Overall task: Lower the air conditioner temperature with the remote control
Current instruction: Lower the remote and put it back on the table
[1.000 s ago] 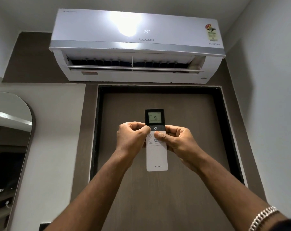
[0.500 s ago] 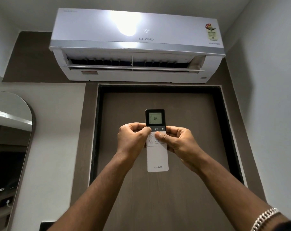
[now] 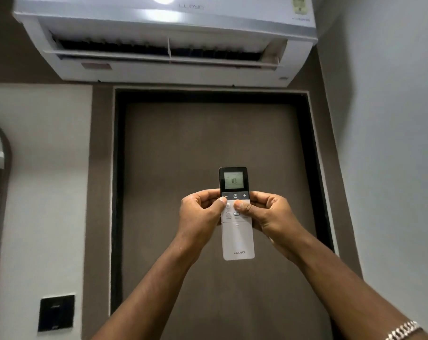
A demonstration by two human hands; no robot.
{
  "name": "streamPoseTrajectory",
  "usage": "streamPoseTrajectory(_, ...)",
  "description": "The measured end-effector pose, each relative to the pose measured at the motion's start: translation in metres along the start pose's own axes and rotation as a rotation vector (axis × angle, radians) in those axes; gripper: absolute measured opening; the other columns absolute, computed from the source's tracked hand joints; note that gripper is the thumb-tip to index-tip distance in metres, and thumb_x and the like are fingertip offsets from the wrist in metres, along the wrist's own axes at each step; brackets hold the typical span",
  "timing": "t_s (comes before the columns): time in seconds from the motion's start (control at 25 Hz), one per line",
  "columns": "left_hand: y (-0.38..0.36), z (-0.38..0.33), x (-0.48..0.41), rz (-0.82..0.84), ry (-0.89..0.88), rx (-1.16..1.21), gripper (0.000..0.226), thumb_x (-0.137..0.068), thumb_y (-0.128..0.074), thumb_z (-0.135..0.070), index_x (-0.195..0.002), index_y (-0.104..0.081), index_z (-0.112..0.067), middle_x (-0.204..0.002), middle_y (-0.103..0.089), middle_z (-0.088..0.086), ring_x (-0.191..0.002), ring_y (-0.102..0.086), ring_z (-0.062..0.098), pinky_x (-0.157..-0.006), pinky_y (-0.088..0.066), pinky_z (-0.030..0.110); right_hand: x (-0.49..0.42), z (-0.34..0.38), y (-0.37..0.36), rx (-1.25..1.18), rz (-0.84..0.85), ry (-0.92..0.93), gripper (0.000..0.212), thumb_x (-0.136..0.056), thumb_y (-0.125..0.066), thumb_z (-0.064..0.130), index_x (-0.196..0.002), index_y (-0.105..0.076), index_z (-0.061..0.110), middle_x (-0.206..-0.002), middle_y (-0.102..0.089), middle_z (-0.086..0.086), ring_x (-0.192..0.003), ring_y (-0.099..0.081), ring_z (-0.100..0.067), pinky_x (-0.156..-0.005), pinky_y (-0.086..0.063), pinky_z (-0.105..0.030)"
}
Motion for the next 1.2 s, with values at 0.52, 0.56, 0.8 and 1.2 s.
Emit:
streamPoseTrajectory(0.52,-0.24,0.32,0.292,0.519,0.848,-0.023,0.02,-0.087,-0.061,-0.004,-0.105,-0.069,-0.005,-0.088,-0.072,0.005,-0.077,-0.07,0.019,-0.072,-0.058,0.037,0.365,-0.27,0.215,0.236,-0.654,-0.953,0.031,-0.078,-0.077,0.014,-0.106,-0.071,0.003,-0.105,-0.076,-0.015,-0.091,-0.075,-0.028,-0.087,-0.059,-0.047)
streamPoseTrajectory(0.56,-0.257,0.344,0.329,0.57,0.926,-0.041,0.02,-0.087,-0.061,-0.005,-0.104,-0.07,-0.005,-0.091,-0.073,0.005,-0.079,-0.072,0.018,-0.072,-0.06,0.036,0.407,-0.288,0.226,0.223,-0.701,-1.046,0.032,-0.079,-0.076,0.014,-0.109,-0.07,0.003,-0.109,-0.075,-0.016,-0.093,-0.074,-0.028,-0.087,-0.059,-0.046)
streamPoseTrajectory(0.8,-0.345,0.463,0.563,0.885,1.262,-0.2,0.017,-0.083,-0.066,-0.01,-0.099,-0.074,-0.007,-0.102,-0.075,0.011,-0.089,-0.072,0.027,-0.083,-0.059,0.049,0.663,-0.374,0.274,0.265,-0.936,-1.481,0.033,-0.086,-0.069,0.016,-0.116,-0.066,0.001,-0.119,-0.07,-0.018,-0.102,-0.07,-0.032,-0.092,-0.056,-0.045)
streamPoseTrajectory(1.2,-0.384,0.553,0.775,1.14,1.07,-0.507,0.016,-0.084,-0.065,-0.011,-0.092,-0.07,0.001,-0.098,-0.074,0.02,-0.087,-0.07,0.03,-0.07,-0.052,0.022,0.875,-0.462,0.281,0.392,-1.038,-1.918,0.025,-0.078,-0.076,0.025,-0.091,-0.074,0.004,-0.098,-0.076,-0.018,-0.09,-0.073,-0.032,-0.082,-0.059,-0.046)
Point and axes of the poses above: each hand's wrist, its own x-axis away from the middle knuckle, its own y-axis out of the back of the hand, z = x × y, the point moved 5 cm from there along -x, towards the middle knuckle
